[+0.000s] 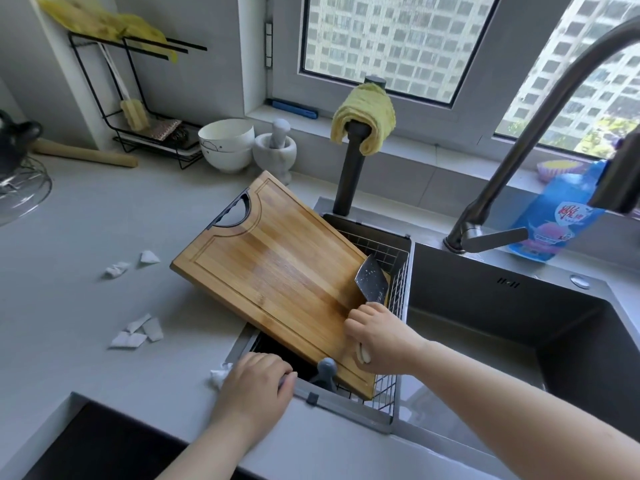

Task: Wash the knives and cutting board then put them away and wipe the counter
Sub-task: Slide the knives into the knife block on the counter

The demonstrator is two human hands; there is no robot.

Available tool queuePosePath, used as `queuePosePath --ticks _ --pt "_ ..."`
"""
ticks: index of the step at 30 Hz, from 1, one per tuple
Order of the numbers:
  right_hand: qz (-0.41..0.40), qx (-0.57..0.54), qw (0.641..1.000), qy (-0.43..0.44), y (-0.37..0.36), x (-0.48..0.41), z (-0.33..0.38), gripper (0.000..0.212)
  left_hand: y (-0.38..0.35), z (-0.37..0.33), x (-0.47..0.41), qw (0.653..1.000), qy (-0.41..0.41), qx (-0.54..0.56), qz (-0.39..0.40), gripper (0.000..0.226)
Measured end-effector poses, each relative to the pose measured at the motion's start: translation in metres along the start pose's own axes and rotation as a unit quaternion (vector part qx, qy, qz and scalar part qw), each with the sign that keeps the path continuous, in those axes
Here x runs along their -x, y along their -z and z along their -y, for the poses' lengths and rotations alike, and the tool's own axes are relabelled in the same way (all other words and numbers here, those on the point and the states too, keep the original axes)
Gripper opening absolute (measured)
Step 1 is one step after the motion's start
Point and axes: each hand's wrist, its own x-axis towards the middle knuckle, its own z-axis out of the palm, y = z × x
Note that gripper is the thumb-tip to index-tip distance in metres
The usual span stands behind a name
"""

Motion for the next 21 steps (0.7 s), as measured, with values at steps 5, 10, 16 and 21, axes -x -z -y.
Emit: queuePosePath --ticks 5,10,16,21 --pt "-0.217 -0.142 0.962 -0.088 0.009 -0.012 -0.007 0.020 0.000 0.000 0.000 1.000 0.003 0.024 0.005 0.030" --pt "-0.355 -0.401 0.796 -0.283 0.061 -0.023 -0.016 0.035 0.001 0.001 -0.001 0.999 0.022 0.032 0.013 0.028" --pt "-0.494 -0.418 0.699 -0.303 0.138 -0.008 -0.049 0.030 -0.001 0.002 0.002 0.997 0.041 0.052 0.026 0.030" --pt "-0.640 -0.516 0.518 -0.235 0.191 0.034 -0.060 0.027 0.000 0.001 0.001 0.998 0.025 0.052 0.013 0.029"
